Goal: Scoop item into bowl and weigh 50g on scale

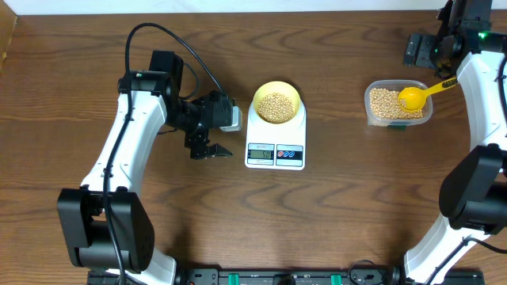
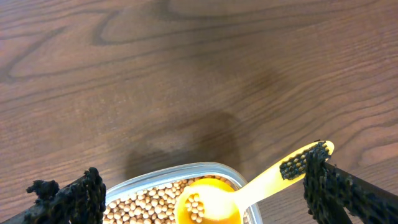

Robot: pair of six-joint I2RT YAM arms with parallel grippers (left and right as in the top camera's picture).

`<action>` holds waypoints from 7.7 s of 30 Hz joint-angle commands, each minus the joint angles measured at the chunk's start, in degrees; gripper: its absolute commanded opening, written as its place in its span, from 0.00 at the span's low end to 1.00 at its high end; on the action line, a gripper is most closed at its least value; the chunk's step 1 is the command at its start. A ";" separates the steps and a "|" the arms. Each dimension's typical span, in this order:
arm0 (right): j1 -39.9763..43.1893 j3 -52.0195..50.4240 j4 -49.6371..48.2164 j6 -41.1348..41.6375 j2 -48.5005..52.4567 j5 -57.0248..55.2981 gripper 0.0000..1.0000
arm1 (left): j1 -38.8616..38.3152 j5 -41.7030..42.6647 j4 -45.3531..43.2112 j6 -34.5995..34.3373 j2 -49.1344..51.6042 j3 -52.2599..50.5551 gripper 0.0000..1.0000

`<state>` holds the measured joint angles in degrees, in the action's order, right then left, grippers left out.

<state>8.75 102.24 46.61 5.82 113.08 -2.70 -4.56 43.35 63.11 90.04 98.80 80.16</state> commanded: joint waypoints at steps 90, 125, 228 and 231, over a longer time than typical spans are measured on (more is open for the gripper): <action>0.15 -0.37 -0.09 -0.33 -1.38 0.28 0.99 | 0.04 -1.03 0.42 0.55 0.00 -0.44 0.98; 0.15 -0.37 -0.07 -0.33 -1.38 0.28 0.99 | 0.04 -10.23 0.46 0.52 0.00 -0.44 0.97; -0.17 -0.37 -0.07 -0.33 -1.38 0.28 0.99 | -11.39 -18.69 -4.20 -8.72 16.22 -2.54 0.97; -0.17 -0.37 -0.09 -0.33 -1.38 0.28 0.99 | -11.39 -19.04 -5.66 -8.72 16.22 -2.71 0.98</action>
<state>8.75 102.24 46.63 5.82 113.08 -2.50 -16.12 24.18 58.43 82.04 114.15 78.00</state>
